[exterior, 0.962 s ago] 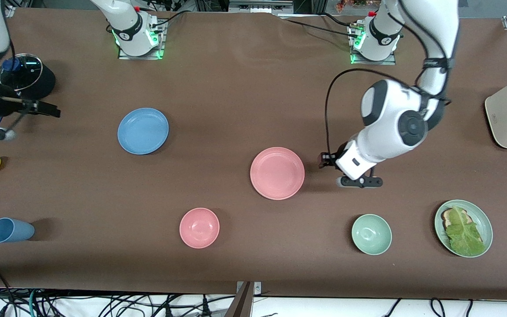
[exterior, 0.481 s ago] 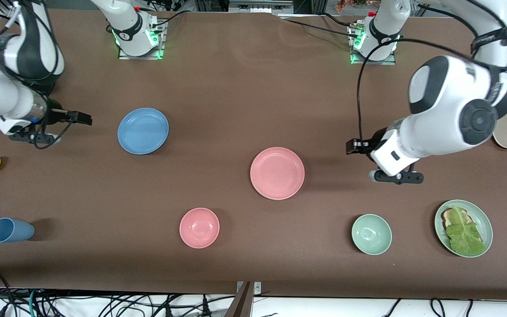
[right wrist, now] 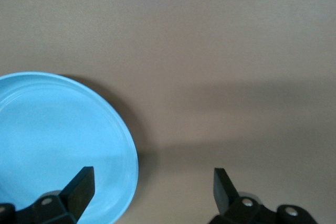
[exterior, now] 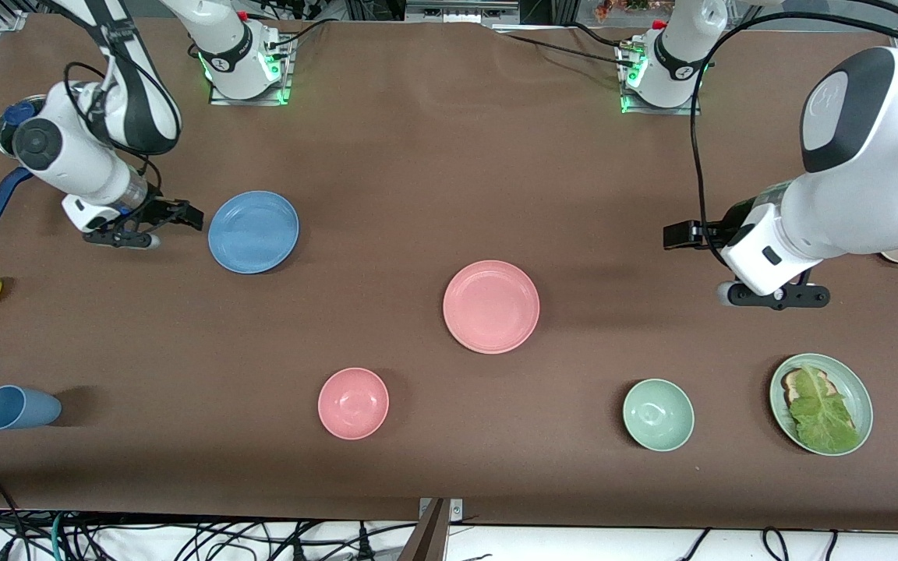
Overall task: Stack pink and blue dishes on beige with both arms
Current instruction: 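Grasp the blue plate rim with the right gripper while the left retracts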
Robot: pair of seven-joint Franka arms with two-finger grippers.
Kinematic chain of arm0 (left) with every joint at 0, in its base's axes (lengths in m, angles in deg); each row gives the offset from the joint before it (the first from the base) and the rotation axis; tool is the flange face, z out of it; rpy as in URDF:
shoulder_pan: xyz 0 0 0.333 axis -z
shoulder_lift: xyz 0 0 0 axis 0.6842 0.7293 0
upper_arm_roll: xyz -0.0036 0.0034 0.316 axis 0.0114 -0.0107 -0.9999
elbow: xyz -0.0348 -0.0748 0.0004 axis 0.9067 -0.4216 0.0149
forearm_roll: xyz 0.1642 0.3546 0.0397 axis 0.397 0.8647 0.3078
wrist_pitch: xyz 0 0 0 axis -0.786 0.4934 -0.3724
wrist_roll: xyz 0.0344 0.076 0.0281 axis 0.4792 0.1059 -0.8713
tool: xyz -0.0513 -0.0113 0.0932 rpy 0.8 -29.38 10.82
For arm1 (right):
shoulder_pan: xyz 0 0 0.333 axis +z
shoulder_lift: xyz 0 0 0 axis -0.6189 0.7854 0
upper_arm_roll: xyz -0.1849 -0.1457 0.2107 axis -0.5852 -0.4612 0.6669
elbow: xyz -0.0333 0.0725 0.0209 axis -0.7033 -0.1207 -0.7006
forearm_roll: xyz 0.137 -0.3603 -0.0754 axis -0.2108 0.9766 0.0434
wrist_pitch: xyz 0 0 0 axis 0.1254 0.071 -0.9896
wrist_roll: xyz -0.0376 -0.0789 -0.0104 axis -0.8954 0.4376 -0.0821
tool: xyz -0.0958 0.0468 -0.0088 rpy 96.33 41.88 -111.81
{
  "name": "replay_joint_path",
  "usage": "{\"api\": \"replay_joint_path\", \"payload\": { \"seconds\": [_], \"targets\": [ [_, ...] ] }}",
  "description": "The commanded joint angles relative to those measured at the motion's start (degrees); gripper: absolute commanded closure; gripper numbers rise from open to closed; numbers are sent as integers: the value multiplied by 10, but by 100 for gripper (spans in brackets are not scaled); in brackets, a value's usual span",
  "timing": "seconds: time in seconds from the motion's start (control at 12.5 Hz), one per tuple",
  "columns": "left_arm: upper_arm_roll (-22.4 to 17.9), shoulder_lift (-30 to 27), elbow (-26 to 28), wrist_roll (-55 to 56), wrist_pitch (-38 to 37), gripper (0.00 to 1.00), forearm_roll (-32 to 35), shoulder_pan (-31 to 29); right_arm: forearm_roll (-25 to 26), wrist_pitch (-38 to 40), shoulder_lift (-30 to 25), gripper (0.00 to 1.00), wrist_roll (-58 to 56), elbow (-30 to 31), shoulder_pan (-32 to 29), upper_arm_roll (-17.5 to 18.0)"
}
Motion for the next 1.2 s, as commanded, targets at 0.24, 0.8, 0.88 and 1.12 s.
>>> {"api": "replay_joint_path", "payload": {
  "seconds": [0.24,0.8,0.88,1.12],
  "targets": [
    [15,-41,-14,2,-16,0,82,-27,-49,-60,52,0,-5,5,-6,11],
    [147,-111,8,-1,-16,0,115,-116,-265,-56,84,5,-237,1,-5,19],
    [147,-111,10,-1,-16,0,115,-128,-270,-54,84,15,-240,0,-5,19],
    [147,-105,10,0,-9,0,117,-173,-271,-53,85,67,-242,0,-5,19]
  ]
}}
